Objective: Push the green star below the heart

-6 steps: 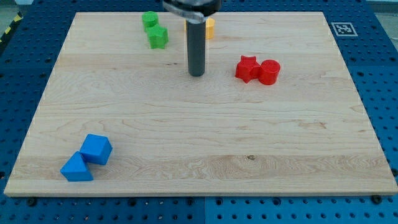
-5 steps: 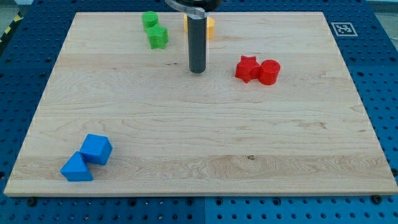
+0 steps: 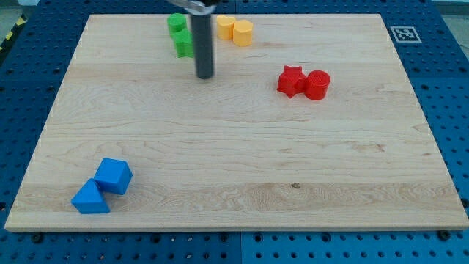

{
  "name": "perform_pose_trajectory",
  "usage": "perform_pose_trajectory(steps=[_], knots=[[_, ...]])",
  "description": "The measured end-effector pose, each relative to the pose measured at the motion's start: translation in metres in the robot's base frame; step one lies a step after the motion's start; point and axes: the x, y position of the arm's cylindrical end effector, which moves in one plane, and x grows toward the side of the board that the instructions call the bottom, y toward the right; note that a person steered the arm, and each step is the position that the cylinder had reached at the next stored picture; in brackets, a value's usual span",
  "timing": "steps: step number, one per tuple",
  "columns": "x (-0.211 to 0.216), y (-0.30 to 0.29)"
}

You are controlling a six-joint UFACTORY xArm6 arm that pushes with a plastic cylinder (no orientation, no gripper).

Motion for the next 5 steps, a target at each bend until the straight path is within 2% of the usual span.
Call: perform_pose_trajectory(steps=[1,2,5], knots=[[-0.032,-0.060],[-0.064,-0.074],[-0.070,-0.030]])
